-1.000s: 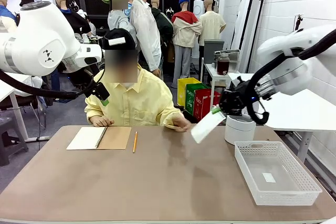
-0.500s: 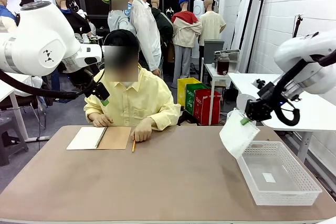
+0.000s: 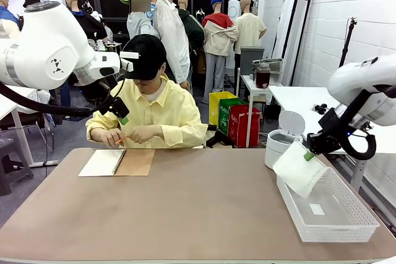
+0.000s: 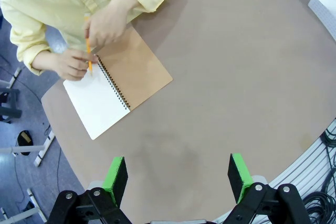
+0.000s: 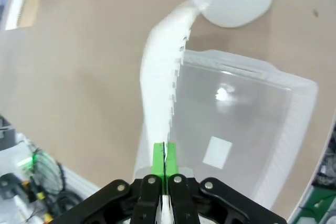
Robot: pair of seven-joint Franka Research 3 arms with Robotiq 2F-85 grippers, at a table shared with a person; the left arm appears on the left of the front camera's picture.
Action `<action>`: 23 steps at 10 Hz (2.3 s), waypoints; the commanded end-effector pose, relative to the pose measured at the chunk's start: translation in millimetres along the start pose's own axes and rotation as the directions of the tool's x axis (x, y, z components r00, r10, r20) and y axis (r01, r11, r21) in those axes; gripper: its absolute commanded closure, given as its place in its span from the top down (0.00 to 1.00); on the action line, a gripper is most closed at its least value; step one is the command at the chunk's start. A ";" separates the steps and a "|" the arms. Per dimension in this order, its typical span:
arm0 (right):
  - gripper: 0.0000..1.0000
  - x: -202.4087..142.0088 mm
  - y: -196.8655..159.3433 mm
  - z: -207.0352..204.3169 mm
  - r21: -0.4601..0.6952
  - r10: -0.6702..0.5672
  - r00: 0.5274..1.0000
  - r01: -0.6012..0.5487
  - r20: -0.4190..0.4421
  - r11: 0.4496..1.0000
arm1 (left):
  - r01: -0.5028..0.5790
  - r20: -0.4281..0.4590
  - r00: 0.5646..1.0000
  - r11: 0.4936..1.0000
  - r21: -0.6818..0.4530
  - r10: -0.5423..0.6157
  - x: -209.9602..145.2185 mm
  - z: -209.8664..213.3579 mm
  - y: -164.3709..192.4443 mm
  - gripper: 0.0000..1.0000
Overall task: Sort the paper based on its condition.
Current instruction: If a person hands you a paper, place it in the Organizing basket , and if it's crumpled, put it in the Trash can.
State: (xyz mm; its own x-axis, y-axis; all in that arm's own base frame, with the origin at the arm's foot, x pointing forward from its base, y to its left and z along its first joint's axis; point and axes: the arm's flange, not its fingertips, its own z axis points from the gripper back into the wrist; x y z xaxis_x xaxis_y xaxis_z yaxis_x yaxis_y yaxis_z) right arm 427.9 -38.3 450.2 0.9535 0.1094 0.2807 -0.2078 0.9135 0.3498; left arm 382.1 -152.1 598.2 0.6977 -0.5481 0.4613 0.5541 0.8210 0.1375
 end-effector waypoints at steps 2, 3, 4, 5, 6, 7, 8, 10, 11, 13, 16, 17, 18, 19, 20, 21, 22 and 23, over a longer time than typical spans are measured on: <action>0.00 -21.9 -6.8 -14.7 -0.067 -0.053 0.999 0.054 0.006 0.996 | 0.001 0.003 1.000 1.000 0.002 -0.001 0.2 1.6 1.9 1.00; 0.00 -29.1 -7.2 -19.2 -0.075 -0.093 0.996 0.093 -0.004 0.993 | 0.001 0.003 1.000 1.000 0.002 -0.001 0.2 1.6 1.9 1.00; 0.00 -33.0 -7.7 -21.4 -0.098 -0.146 0.989 0.146 0.007 0.984 | 0.001 0.003 1.000 1.000 0.002 -0.001 0.2 1.6 1.9 1.00; 0.00 -35.1 -7.1 -22.5 -0.125 -0.191 0.981 0.192 0.020 0.973 | 0.001 0.003 1.000 1.000 0.002 -0.001 0.2 1.6 1.9 1.00; 0.00 -38.9 -5.7 -25.0 -0.141 -0.198 0.980 0.198 0.015 0.970 | 0.001 0.003 1.000 1.000 0.002 -0.001 0.2 1.6 1.9 1.00; 0.00 -42.9 -4.9 -30.0 -0.141 -0.202 0.979 0.202 0.014 0.969 | 0.001 0.003 1.000 1.000 0.002 -0.001 0.2 1.6 1.9 1.00; 0.00 -45.8 -2.8 -34.6 -0.137 -0.222 0.975 0.219 -0.003 0.966 | 0.001 0.003 1.000 1.000 0.002 -0.001 0.2 1.6 1.9 1.00; 0.00 -52.9 1.9 -41.8 -0.154 -0.290 0.957 0.282 -0.033 0.947 | 0.001 0.003 1.000 1.000 0.002 -0.001 0.2 1.6 1.9 1.00; 0.00 -53.4 1.0 -43.6 -0.165 -0.339 0.940 0.331 -0.025 0.929 | 0.001 0.003 1.000 1.000 0.002 -0.001 0.2 1.6 1.9 1.00; 0.00 -56.1 1.1 -46.3 -0.221 -0.373 0.928 0.360 -0.017 0.906 | 0.001 0.003 1.000 1.000 0.002 -0.001 0.2 1.6 1.9 1.00; 0.00 -58.5 -3.8 -54.3 -0.347 -0.386 0.923 0.364 0.006 0.865 | 0.001 0.003 1.000 1.000 0.002 -0.001 0.2 1.6 1.9 1.00; 0.00 -59.8 -5.6 -57.3 -0.381 -0.394 0.919 0.365 0.001 0.849 | 0.001 0.003 1.000 1.000 0.002 -0.001 0.2 1.6 1.9 1.00; 0.00 -61.3 -6.1 -61.2 -0.399 -0.402 0.916 0.364 -0.011 0.841 | 0.001 0.003 1.000 1.000 0.002 -0.001 0.2 1.6 1.9 1.00; 0.00 -61.9 -5.1 -63.6 -0.417 -0.403 0.915 0.365 -0.005 0.833 | 0.001 0.003 1.000 1.000 0.002 -0.001 0.2 1.6 1.9 1.00; 0.00 -62.6 -3.9 -66.2 -0.420 -0.402 0.915 0.364 -0.004 0.831 | 0.001 0.003 1.000 1.000 0.002 -0.001 0.2 1.6 1.9 1.00; 0.00 -63.4 -1.7 -70.9 -0.430 -0.397 0.918 0.356 -0.006 0.830 | 0.001 0.003 1.000 1.000 0.002 -0.001 0.2 1.6 1.9 1.00; 0.00 -63.6 0.3 -73.0 -0.432 -0.389 0.921 0.348 -0.007 0.832 | 0.001 0.003 1.000 1.000 0.002 -0.001 0.2 1.6 1.9 1.00; 0.06 -62.4 1.6 -74.3 -0.438 -0.390 0.921 0.345 -0.014 0.830 | 0.001 0.003 1.000 1.000 0.002 -0.001 0.2 1.6 1.9 1.00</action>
State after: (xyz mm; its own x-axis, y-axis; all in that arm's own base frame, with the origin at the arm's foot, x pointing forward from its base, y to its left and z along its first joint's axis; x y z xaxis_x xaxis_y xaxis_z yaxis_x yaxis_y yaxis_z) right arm 400.3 -20.3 379.6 0.9670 -0.2381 0.0908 0.2362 0.9712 0.0311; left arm 382.1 -152.1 598.2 0.6978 -0.5480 0.4613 0.5539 0.8211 0.1376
